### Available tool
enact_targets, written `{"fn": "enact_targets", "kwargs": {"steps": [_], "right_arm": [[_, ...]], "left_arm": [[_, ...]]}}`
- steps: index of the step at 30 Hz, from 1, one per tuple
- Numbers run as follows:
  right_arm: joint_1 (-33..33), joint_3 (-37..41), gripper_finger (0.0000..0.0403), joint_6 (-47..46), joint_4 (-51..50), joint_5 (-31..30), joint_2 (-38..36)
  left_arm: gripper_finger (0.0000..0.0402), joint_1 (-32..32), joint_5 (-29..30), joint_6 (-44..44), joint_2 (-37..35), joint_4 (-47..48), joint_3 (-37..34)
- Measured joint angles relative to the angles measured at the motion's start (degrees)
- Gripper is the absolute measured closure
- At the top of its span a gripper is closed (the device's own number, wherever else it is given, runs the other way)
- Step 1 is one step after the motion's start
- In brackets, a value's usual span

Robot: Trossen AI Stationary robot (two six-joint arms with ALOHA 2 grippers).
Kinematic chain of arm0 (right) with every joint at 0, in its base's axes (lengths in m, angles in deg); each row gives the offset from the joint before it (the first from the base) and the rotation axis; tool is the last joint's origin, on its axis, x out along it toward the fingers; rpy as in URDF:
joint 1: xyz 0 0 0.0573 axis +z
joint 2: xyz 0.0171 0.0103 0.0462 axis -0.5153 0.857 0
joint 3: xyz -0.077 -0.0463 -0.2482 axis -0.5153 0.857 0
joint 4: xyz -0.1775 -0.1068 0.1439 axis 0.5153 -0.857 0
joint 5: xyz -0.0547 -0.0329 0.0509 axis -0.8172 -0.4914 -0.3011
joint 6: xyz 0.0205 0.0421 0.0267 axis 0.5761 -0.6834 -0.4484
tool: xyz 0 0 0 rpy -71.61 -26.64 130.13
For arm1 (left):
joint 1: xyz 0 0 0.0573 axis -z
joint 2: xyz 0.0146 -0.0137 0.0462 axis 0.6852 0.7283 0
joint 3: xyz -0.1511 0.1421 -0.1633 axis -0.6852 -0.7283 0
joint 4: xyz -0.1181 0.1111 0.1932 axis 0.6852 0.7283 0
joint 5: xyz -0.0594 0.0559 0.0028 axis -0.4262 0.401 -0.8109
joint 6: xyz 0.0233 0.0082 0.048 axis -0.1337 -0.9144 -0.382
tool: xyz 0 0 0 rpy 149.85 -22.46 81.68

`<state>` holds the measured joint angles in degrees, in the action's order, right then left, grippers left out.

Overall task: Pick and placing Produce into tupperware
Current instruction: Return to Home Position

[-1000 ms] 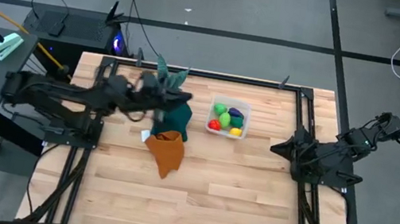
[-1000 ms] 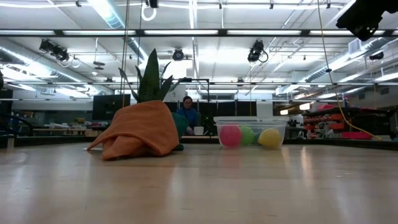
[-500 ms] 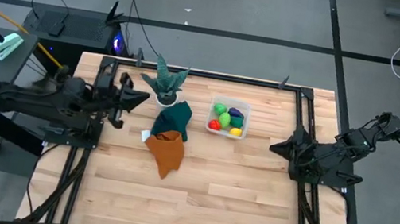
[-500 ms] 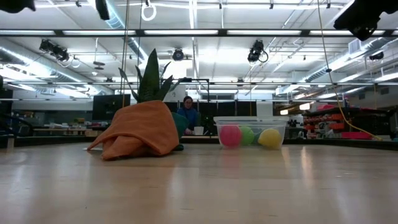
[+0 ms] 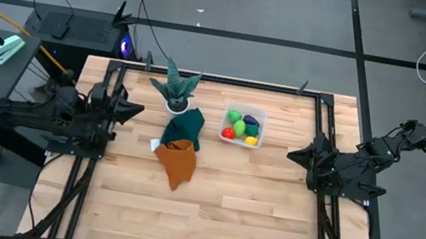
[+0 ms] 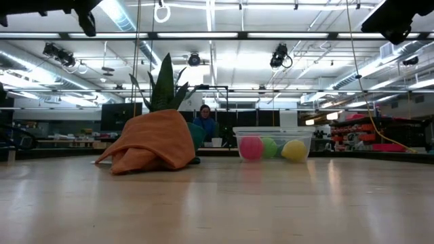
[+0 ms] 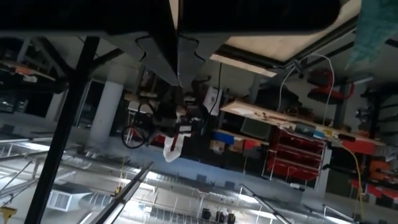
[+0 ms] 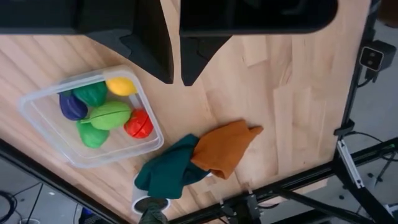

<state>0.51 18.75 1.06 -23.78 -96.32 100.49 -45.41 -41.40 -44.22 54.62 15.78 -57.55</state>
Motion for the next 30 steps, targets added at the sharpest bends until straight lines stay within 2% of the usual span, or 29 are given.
{"fn": "enact_targets", "kwargs": {"steps": [14, 30], "right_arm": [[-0.03, 0.00, 0.0403, -3.92, -0.06, -0.09, 0.00], [-0.03, 0.00, 0.0403, -5.40, -0.06, -0.15, 0.00]], "left_arm": [[0.0394, 0.00, -0.18, 1.51, -9.98, 1.04, -6.75], [0.0395, 0.00, -1.52, 4.35, -10.56, -4.93, -16.36]]}}
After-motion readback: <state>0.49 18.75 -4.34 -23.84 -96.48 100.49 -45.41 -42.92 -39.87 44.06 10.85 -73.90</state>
